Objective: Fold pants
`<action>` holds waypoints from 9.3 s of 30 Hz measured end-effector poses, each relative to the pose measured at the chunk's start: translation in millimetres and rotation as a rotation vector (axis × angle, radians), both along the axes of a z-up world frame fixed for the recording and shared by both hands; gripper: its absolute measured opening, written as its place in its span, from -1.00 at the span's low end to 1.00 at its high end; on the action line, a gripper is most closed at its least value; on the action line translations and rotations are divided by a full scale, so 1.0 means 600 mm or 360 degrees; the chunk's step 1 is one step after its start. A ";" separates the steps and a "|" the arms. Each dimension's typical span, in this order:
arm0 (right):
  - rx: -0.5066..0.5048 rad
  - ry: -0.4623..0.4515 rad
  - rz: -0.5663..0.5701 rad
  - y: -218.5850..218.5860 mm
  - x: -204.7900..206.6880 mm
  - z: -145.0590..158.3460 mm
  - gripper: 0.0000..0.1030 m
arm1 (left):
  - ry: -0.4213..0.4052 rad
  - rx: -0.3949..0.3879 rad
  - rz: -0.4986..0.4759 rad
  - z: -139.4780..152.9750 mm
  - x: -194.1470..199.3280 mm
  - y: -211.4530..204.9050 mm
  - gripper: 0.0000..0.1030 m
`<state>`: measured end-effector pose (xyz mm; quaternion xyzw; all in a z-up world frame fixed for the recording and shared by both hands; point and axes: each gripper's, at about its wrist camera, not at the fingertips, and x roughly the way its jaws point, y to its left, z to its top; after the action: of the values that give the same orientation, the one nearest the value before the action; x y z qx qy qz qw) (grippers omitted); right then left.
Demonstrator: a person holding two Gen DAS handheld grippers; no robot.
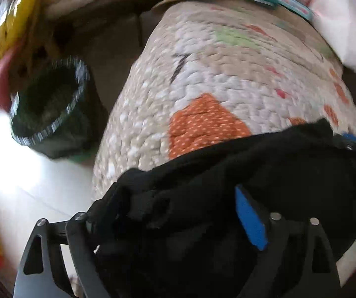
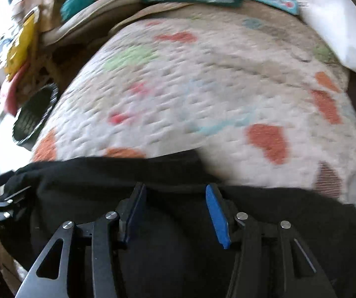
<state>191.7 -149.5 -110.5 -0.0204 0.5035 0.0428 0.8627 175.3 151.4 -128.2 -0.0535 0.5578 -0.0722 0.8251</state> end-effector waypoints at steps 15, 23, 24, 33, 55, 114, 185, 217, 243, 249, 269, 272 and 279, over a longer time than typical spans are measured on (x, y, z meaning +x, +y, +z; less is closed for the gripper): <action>0.0246 0.0229 -0.0753 -0.353 -0.118 0.031 -0.08 | 0.0041 -0.0141 0.0142 0.000 0.002 0.029 0.74; -0.0304 0.0263 -0.0893 -0.356 -0.119 0.030 -0.90 | 0.0026 -0.0125 0.0152 0.005 -0.001 0.035 0.74; -0.0339 0.0215 -0.0882 -0.343 -0.117 0.041 -0.78 | 0.0024 -0.0119 0.0153 0.005 -0.001 0.034 0.74; 0.0272 0.0087 -0.0089 -0.102 0.016 0.067 0.04 | 0.0012 -0.0095 0.0149 0.008 -0.003 0.026 0.74; -0.0080 0.0250 0.0059 0.031 0.146 -0.022 -0.90 | 0.0011 -0.0040 0.0158 0.004 0.015 0.012 0.74; 0.0310 -0.0007 0.0311 0.085 -0.054 0.006 -0.94 | -0.0116 -0.0346 0.0789 0.069 -0.032 0.188 0.74; 0.0091 -0.0094 0.0966 0.246 -0.119 -0.043 -0.57 | -0.0300 -0.0312 0.0625 0.064 -0.147 0.097 0.05; 0.0281 -0.0106 0.0879 0.574 0.169 0.146 -0.93 | -0.0168 -0.0541 0.0926 0.029 -0.172 0.182 0.06; 0.0058 0.0588 0.1435 0.469 0.033 -0.065 0.17 | -0.0077 -0.0805 0.0786 -0.015 -0.159 0.105 0.40; -0.0036 0.0548 0.1488 0.474 0.018 -0.054 -0.47 | -0.0078 -0.0762 0.0748 -0.015 -0.155 0.094 0.19; 0.0117 0.0073 0.0927 0.114 -0.043 0.173 -0.53 | -0.0250 -0.0781 -0.0001 0.154 -0.165 -0.216 -0.41; 0.0101 0.0132 0.0721 0.006 -0.052 0.138 -0.42 | -0.0206 -0.0681 -0.0202 0.131 -0.175 -0.314 -0.19; 0.0053 0.0107 0.0049 -0.230 -0.069 0.084 -0.26 | -0.0144 -0.0729 -0.0576 0.148 -0.245 -0.360 0.10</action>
<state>150.0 -287.6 -60.4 -0.0124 0.5309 0.0651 0.8448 28.3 -64.3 -39.5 -0.1348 0.4902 -0.3446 0.7892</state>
